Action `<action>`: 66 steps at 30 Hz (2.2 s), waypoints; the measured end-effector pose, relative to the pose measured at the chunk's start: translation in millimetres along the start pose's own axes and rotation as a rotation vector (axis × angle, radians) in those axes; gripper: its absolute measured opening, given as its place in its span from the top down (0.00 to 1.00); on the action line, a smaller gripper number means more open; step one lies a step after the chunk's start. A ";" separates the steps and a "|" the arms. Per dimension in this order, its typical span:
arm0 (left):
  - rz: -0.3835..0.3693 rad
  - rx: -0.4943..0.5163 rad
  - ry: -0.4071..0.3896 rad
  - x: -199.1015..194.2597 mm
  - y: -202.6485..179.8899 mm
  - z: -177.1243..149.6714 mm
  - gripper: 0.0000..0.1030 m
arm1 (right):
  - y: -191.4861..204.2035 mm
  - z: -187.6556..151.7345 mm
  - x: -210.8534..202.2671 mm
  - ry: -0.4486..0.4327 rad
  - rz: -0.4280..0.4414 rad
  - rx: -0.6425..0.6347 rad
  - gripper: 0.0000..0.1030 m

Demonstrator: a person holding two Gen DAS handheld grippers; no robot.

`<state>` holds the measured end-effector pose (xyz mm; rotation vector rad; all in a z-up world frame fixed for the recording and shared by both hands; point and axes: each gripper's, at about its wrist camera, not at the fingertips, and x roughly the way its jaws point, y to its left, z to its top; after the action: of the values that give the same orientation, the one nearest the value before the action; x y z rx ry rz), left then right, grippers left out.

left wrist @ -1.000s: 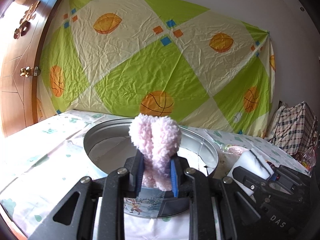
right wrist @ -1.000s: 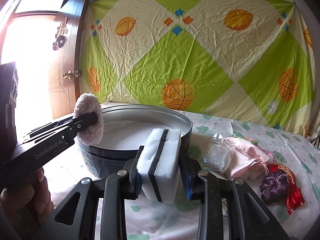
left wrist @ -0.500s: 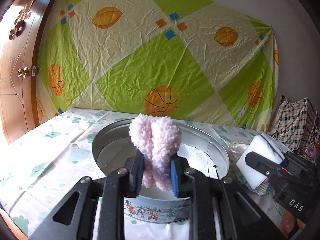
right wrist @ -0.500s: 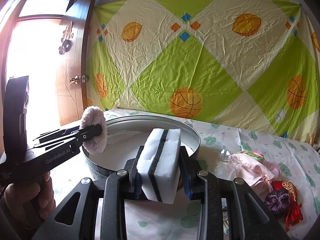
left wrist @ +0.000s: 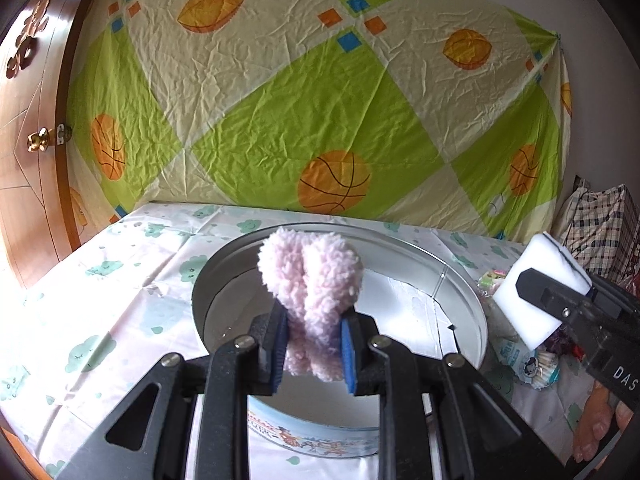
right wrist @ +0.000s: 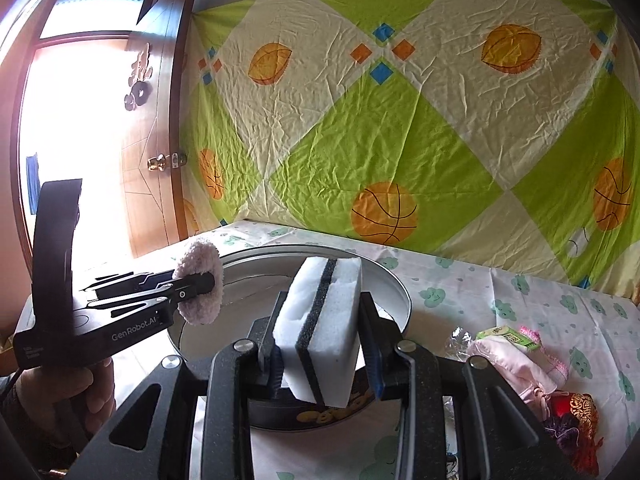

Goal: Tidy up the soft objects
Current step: 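Carry the sponge in the right tool while the left tool carries the sock over the tin, then open the left tool to drop the sock while the right tool drops the sponge into the tin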

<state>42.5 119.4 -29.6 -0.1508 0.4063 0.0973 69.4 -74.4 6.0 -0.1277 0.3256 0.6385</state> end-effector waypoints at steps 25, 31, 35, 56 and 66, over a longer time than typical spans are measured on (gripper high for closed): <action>0.001 0.088 0.147 49.0 1.6 36.8 0.80 | -16.4 38.9 82.8 0.150 0.047 0.006 0.66; -0.010 0.087 0.276 81.3 7.7 53.4 0.80 | -26.0 38.7 135.0 0.288 0.048 0.016 0.66; -0.008 0.077 0.350 102.4 11.4 58.6 0.80 | -31.2 36.6 158.7 0.354 0.051 0.026 0.66; 0.072 0.077 0.355 117.7 27.2 70.3 0.21 | -52.8 40.8 146.7 0.309 0.023 0.112 0.38; 0.032 0.102 0.164 50.4 -13.2 46.6 0.19 | -91.6 3.3 20.2 0.179 -0.026 0.167 0.31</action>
<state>108.2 117.4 -5.8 -0.0515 0.5764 0.0955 140.8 -135.3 3.9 -0.0291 0.5472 0.5732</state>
